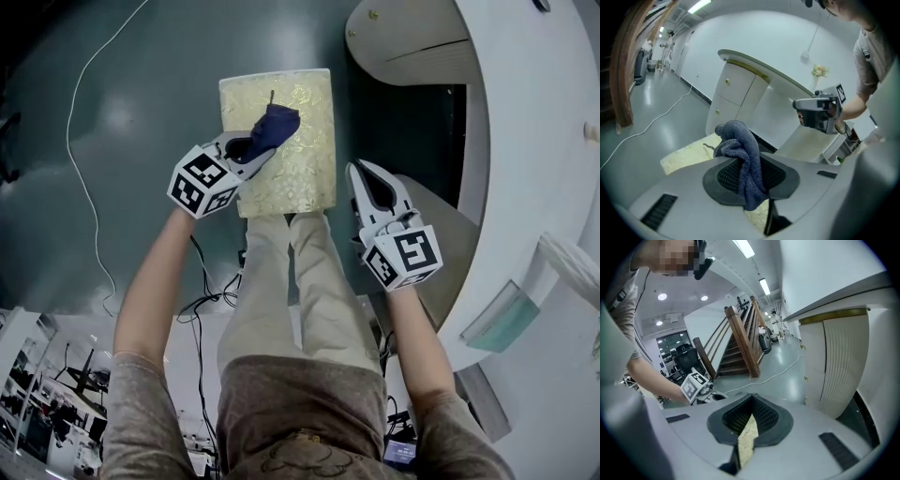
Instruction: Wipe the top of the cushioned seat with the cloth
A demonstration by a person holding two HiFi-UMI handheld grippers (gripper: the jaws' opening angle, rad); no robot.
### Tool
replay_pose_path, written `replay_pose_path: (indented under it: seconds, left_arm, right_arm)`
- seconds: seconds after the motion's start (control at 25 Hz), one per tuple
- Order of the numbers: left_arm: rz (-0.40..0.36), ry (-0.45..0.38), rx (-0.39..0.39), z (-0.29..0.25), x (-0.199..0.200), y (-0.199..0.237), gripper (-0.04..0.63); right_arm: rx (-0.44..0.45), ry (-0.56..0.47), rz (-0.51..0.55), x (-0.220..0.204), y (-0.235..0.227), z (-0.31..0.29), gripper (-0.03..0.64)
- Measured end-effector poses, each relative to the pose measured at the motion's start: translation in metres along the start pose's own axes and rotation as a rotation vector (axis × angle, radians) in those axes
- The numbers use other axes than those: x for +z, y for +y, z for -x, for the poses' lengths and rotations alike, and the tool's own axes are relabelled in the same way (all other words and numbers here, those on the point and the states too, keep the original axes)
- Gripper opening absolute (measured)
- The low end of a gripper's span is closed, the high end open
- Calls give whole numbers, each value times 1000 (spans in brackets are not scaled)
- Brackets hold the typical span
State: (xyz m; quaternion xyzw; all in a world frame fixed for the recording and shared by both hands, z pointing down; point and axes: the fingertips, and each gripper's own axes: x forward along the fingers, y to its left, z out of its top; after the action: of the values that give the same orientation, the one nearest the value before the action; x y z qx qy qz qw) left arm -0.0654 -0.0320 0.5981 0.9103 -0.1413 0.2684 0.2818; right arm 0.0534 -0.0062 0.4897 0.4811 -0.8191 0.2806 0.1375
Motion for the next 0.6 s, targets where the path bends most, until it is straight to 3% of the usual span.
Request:
replay_pose_path:
  seconds: [0.16, 0.36, 0.6]
  left_arm:
    - [-3, -7, 72, -8, 23, 43, 86]
    - [-35, 50, 141, -19, 36, 94, 86]
    - [1, 88, 270, -28, 36, 145, 86]
  right_arm:
    - [-11, 0, -1, 0, -4, 2, 5]
    - [-27, 3, -19, -5, -11, 5, 5]
    - [-47, 15, -36, -7, -17, 5, 5]
